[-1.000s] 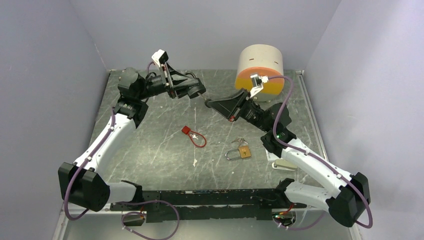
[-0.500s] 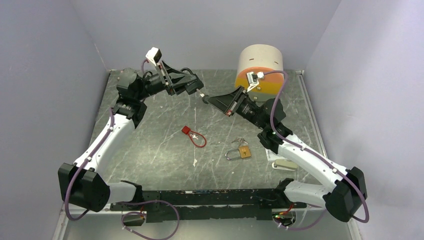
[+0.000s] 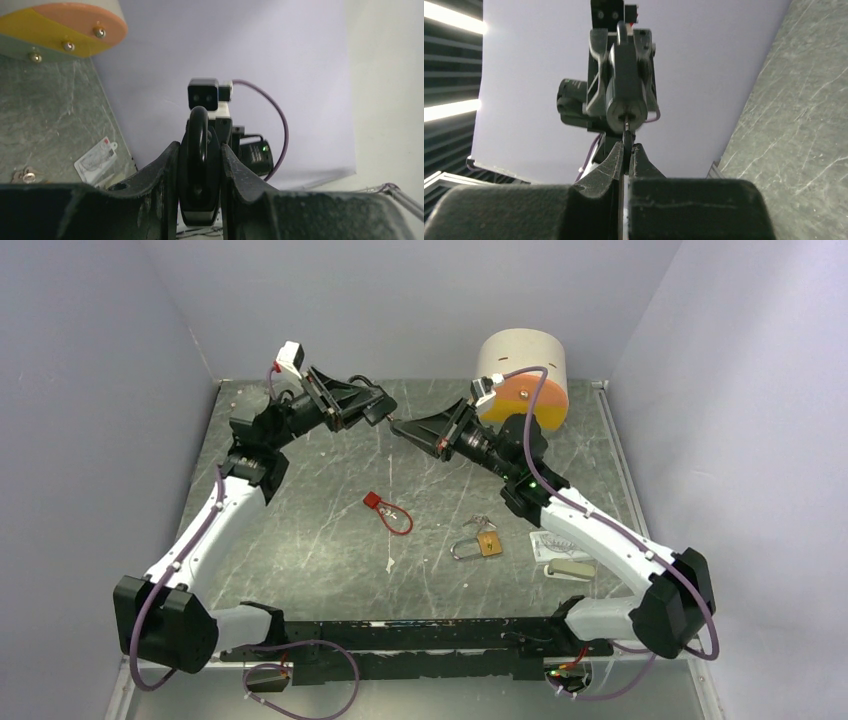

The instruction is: Unlock with the key

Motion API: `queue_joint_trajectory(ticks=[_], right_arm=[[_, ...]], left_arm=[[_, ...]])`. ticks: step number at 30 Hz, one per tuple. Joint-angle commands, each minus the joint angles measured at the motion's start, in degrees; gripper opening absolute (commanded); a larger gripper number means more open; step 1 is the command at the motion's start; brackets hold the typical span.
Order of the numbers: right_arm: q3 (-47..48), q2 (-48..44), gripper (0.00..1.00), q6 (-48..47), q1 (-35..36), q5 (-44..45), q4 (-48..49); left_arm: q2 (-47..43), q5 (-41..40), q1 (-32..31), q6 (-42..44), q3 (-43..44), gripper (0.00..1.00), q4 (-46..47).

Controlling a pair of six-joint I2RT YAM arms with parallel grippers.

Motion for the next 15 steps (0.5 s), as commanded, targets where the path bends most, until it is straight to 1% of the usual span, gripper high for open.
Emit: queue_joint_trajectory(ticks=[1,4,6,9,11,13,14,15], right_arm=[[4.47,2.8,0.0,2.34,-0.44,6.12,-1.37],[4.04,2.94,0.0,0.74,-0.46,9.25,0.46],[5.37,3.87,0.0,-1.56,-0.5,10.02,0.28],[6.95,5.94,0.0,-2.72,-0.44,9.83,0.18],[6.28,7.1,0.0,-0.9,-0.86,8.71,2.51],[5.0,7.84,0.0,2.54,-1.63,6.78,5.79],[4.0,8.29,0.0,5.78,-2.29,5.15,7.86],[2.52,9.1,0.0,10.08,-3.09,2.7,12.21]], left_arm=[[-4.45,8.46,-3.34,0.38,-0.88,0.03,2.68],[-5.54,5.85,-3.47,-0.25,-2.05,0.02,2.92],[-6.35,4.22,-3.64,0.19,-2.54,0.03,2.22],[-6.21,4.42,-3.73,0.48,-2.8,0.03,2.82],[-5.81,5.12,-3.83,0.14,-3.46,0.03,5.5],[-6.06,5.41,-3.81,2.06,-3.97,0.03,7.46],[-6.41,5.51,-3.83,3.99,-4.15,0.02,8.18],[-6.71,5.62,-3.83,6.49,-4.31,0.03,8.61]])
